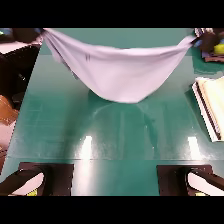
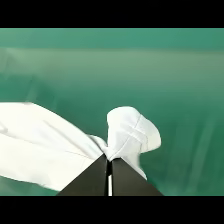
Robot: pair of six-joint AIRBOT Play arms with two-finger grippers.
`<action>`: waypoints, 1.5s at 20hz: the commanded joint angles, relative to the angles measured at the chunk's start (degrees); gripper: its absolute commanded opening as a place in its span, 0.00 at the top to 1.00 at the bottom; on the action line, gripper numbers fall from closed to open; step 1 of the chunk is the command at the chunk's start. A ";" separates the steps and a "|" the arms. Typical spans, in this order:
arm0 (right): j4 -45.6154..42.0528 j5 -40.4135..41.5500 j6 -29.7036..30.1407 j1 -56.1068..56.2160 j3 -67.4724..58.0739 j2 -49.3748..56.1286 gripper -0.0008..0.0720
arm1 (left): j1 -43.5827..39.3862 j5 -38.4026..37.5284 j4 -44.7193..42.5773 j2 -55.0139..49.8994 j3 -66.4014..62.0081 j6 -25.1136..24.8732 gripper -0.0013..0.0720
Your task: Fold the shirts.
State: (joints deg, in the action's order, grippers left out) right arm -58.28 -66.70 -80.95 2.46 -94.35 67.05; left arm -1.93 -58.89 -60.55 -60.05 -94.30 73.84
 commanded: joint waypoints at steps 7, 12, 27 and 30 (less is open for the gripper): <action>-3.28 -5.99 0.00 -12.79 -8.41 -21.51 0.97 | 0.68 -0.87 -0.70 11.43 -18.14 1.62 0.95; -2.69 -9.77 -0.48 -20.09 -8.39 -21.68 0.97 | 0.68 -4.35 -3.17 9.88 -20.26 1.92 0.96; -13.20 -12.79 -6.21 2.80 -8.41 31.47 0.97 | 0.70 -0.17 -6.56 -29.59 5.38 3.23 0.95; -10.12 -6.49 -6.19 2.75 -8.44 34.42 0.97 | 0.70 7.98 -6.82 -32.15 5.38 3.23 0.95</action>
State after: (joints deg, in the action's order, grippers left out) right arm -70.61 -79.15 -86.96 4.51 -102.72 96.55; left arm -1.28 -59.13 -67.16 -88.29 -89.54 77.47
